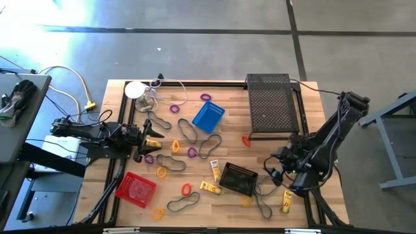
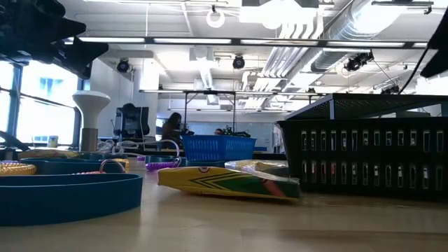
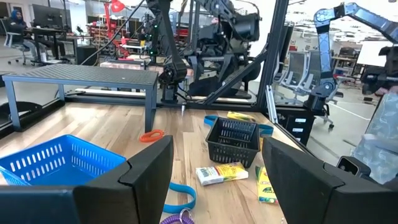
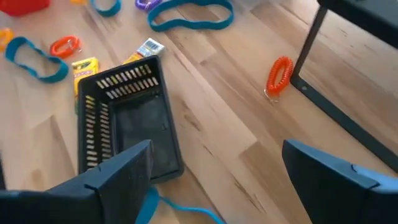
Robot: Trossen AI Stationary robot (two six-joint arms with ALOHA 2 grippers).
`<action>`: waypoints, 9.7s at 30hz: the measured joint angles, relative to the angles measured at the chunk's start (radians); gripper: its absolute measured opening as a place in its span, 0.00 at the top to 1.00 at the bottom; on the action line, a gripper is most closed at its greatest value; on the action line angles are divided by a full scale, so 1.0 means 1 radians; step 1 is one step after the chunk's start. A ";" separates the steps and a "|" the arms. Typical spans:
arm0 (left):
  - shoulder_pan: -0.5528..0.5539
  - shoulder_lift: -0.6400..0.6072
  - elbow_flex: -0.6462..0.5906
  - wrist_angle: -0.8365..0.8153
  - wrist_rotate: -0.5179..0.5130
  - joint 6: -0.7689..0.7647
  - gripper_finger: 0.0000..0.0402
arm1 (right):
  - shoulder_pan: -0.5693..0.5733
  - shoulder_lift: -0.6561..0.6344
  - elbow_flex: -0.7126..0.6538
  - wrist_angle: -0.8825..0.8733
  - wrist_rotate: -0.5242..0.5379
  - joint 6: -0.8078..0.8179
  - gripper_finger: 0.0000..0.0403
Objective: Pick & Place Office Desk Supplies
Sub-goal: Put the top orange wrist coil keychain into the black bin, then put the blue rubber band into the blue bin
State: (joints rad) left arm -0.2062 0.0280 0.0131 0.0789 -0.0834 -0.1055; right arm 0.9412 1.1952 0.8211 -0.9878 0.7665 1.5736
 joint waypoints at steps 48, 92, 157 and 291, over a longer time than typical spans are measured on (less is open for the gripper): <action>0.000 0.000 0.000 -0.004 0.000 -0.011 0.41 | -0.057 0.089 -0.037 0.120 0.016 0.107 0.15; 0.000 0.000 0.000 0.004 -0.019 -0.023 0.41 | -0.480 0.450 -0.037 0.289 -0.032 0.062 0.26; 0.000 0.000 0.000 0.003 -0.019 -0.022 0.41 | -0.577 0.596 -0.037 0.402 0.020 -0.035 0.80; -0.001 0.570 0.237 0.113 0.130 -0.048 0.41 | -0.271 0.230 -0.021 1.104 -0.410 -1.332 0.73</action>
State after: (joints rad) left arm -0.2067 0.5985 0.2503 0.1915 0.0468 -0.1538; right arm 0.6698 1.4254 0.8001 0.1163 0.3570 0.2418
